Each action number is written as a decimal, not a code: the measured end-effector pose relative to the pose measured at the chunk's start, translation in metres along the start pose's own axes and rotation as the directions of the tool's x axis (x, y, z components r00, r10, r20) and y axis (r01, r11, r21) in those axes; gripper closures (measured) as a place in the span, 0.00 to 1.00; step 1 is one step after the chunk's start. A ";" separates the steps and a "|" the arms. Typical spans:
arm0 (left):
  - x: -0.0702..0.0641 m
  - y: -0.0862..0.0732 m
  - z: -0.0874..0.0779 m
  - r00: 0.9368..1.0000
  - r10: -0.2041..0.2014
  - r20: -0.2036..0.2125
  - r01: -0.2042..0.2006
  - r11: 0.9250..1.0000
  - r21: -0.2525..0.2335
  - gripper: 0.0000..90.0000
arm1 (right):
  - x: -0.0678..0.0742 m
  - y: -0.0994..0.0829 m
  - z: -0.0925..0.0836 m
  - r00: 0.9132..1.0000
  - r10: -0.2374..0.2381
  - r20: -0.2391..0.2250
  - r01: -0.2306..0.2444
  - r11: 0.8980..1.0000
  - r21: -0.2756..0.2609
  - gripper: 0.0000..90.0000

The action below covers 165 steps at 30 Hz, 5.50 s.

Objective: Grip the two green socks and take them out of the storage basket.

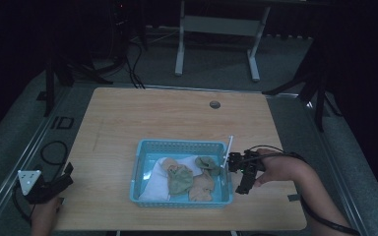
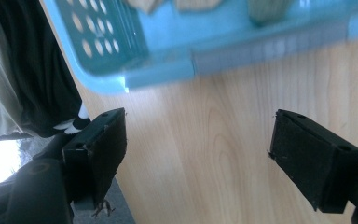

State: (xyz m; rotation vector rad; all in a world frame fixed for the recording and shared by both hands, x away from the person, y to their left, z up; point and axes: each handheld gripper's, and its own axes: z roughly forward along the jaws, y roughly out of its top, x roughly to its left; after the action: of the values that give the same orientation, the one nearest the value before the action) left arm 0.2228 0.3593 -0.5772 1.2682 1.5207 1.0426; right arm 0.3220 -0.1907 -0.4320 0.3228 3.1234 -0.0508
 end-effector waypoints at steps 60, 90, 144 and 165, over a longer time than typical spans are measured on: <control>0.000 0.000 0.000 1.000 0.000 0.011 0.000 1.000 0.001 0.01 | 0.027 0.169 0.085 0.961 -0.277 -0.003 0.277 0.958 0.075 0.30; 0.000 0.000 0.001 1.000 0.001 0.007 -0.001 1.000 0.005 0.01 | 0.025 0.152 -0.012 0.959 -0.264 0.103 0.271 0.960 -0.070 0.81; 0.000 0.001 0.002 1.000 0.001 0.001 -0.001 1.000 0.009 0.01 | -0.002 0.061 -0.071 0.985 -0.128 0.116 0.145 0.977 -0.159 0.84; -0.001 0.001 0.002 1.000 -0.001 -0.001 0.001 1.000 0.012 0.01 | -0.028 -0.060 -0.064 0.988 0.099 0.116 -0.079 0.982 -0.172 0.83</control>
State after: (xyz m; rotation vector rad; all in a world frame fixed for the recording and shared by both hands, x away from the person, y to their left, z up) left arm 0.2252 0.3589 -0.5769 1.2754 1.5299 1.0348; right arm 0.3371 -0.2532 -0.3660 0.4377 2.9602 0.1830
